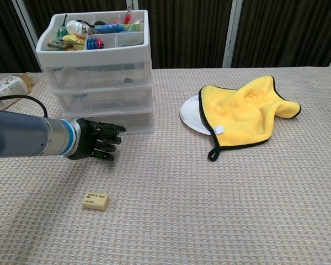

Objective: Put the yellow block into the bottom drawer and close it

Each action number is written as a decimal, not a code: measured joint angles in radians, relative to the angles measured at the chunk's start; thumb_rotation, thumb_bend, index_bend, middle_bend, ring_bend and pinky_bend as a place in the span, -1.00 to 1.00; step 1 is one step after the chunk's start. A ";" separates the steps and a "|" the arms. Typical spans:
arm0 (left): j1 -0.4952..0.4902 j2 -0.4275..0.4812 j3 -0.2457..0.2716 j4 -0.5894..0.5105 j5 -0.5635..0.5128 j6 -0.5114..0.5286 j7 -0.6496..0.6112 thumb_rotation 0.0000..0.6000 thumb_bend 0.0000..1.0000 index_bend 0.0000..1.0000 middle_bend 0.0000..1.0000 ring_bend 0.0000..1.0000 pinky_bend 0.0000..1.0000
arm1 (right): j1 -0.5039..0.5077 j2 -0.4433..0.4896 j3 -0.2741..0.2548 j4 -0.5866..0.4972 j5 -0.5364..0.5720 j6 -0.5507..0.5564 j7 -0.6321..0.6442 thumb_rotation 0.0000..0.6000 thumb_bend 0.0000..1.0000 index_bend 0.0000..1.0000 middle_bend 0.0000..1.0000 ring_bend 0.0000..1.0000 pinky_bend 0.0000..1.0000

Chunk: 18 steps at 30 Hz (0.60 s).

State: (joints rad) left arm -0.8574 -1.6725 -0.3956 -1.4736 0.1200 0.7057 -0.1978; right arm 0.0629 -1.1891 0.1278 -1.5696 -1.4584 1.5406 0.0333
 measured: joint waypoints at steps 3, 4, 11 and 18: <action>-0.003 -0.002 -0.006 0.002 0.001 0.001 0.001 1.00 0.78 -0.90 0.91 0.75 0.35 | 0.000 0.000 0.000 0.000 0.001 -0.001 0.000 1.00 -0.89 -0.82 -1.00 -1.00 -1.00; -0.004 -0.003 -0.009 0.002 0.002 0.002 0.002 1.00 0.78 -0.88 0.91 0.75 0.34 | 0.000 0.000 0.000 0.000 0.001 0.000 -0.001 1.00 -0.89 -0.82 -1.00 -1.00 -1.00; -0.005 -0.004 -0.006 -0.005 0.000 0.002 0.010 1.00 0.78 -0.82 0.91 0.75 0.34 | -0.001 0.000 0.001 0.000 0.001 0.001 -0.001 1.00 -0.89 -0.82 -1.00 -1.00 -1.00; 0.003 -0.002 0.009 -0.034 0.019 0.010 0.022 1.00 0.78 -0.80 0.91 0.75 0.34 | -0.001 -0.001 0.000 0.002 -0.001 0.004 -0.003 1.00 -0.89 -0.82 -1.00 -1.00 -1.00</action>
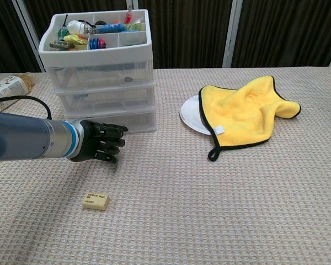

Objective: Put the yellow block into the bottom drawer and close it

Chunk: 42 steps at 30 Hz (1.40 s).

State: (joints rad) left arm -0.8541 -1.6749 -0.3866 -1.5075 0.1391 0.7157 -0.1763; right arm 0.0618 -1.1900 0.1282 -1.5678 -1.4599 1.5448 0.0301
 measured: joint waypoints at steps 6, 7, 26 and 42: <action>0.020 0.003 0.006 -0.032 0.021 0.014 -0.004 1.00 0.78 -0.80 0.91 0.75 0.35 | 0.000 0.000 0.000 0.000 -0.001 0.000 -0.001 1.00 -0.90 -0.82 -1.00 -1.00 -1.00; 0.023 0.004 0.007 -0.037 0.024 0.014 -0.006 1.00 0.78 -0.80 0.91 0.75 0.34 | 0.000 0.000 0.000 0.001 -0.001 0.001 -0.001 1.00 -0.90 -0.82 -1.00 -1.00 -1.00; 0.133 0.049 0.102 -0.171 0.276 0.077 0.007 1.00 0.76 -0.75 0.88 0.73 0.32 | 0.000 -0.002 0.001 0.004 -0.002 0.005 -0.010 1.00 -0.90 -0.82 -1.00 -1.00 -1.00; 0.201 0.088 0.237 -0.246 0.637 0.336 0.252 1.00 0.76 -0.75 0.93 0.75 0.34 | 0.000 -0.003 0.002 0.003 -0.001 0.005 -0.015 1.00 -0.90 -0.82 -1.00 -1.00 -1.00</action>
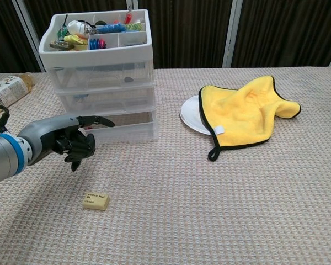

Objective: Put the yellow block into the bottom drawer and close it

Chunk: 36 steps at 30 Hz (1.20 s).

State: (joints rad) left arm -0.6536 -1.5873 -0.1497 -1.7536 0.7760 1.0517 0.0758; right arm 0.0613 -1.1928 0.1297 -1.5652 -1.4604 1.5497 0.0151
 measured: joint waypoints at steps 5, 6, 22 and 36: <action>-0.002 0.006 0.022 -0.010 0.036 0.115 0.161 1.00 0.76 -0.75 0.94 0.77 0.35 | 0.000 0.000 -0.001 -0.002 0.000 0.000 -0.002 1.00 -0.89 -0.82 -1.00 -1.00 -1.00; -0.003 0.007 0.026 -0.013 0.039 0.137 0.201 1.00 0.76 -0.74 0.94 0.77 0.35 | 0.000 0.000 -0.001 -0.002 0.000 0.000 -0.002 1.00 -0.89 -0.82 -1.00 -1.00 -1.00; -0.056 0.021 -0.023 -0.023 -0.248 0.162 0.482 1.00 0.79 -0.69 0.95 0.77 0.35 | 0.001 0.001 -0.001 -0.002 0.001 -0.003 0.000 1.00 -0.89 -0.82 -1.00 -1.00 -1.00; -0.062 0.007 -0.036 -0.012 -0.301 0.142 0.501 1.00 0.79 -0.49 0.95 0.77 0.35 | 0.001 0.001 -0.001 -0.002 -0.001 -0.002 0.000 1.00 -0.89 -0.82 -1.00 -1.00 -1.00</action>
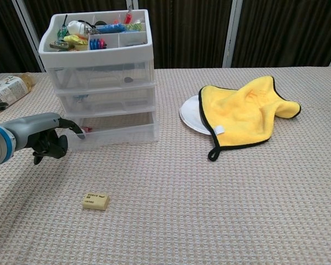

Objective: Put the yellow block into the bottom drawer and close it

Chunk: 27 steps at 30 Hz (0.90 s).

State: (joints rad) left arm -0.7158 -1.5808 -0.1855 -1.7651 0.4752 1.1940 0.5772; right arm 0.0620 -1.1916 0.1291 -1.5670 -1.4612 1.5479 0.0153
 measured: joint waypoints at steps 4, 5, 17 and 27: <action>0.005 0.008 0.006 -0.023 0.008 -0.001 -0.002 1.00 0.79 -0.48 0.95 0.77 0.35 | 0.000 0.000 0.000 0.000 0.001 0.000 0.000 1.00 -0.89 -0.82 -1.00 -1.00 -1.00; 0.006 0.011 0.009 -0.030 0.012 -0.001 -0.002 1.00 0.80 -0.48 0.95 0.77 0.35 | 0.000 0.000 0.000 0.000 0.001 -0.001 0.000 1.00 -0.89 -0.82 -1.00 -1.00 -1.00; 0.043 0.054 0.071 -0.117 0.083 0.009 -0.013 1.00 0.79 -0.49 0.95 0.77 0.35 | 0.000 0.000 0.000 -0.002 0.001 -0.001 -0.003 1.00 -0.89 -0.82 -1.00 -1.00 -1.00; 0.063 0.074 0.092 -0.128 0.158 0.010 -0.036 1.00 -0.01 -0.81 0.73 0.64 0.29 | 0.000 -0.001 0.000 -0.001 0.001 0.001 -0.007 1.00 -0.89 -0.82 -1.00 -1.00 -1.00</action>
State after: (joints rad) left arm -0.6530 -1.5070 -0.0932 -1.8933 0.6332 1.2040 0.5411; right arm 0.0619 -1.1928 0.1295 -1.5684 -1.4601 1.5487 0.0085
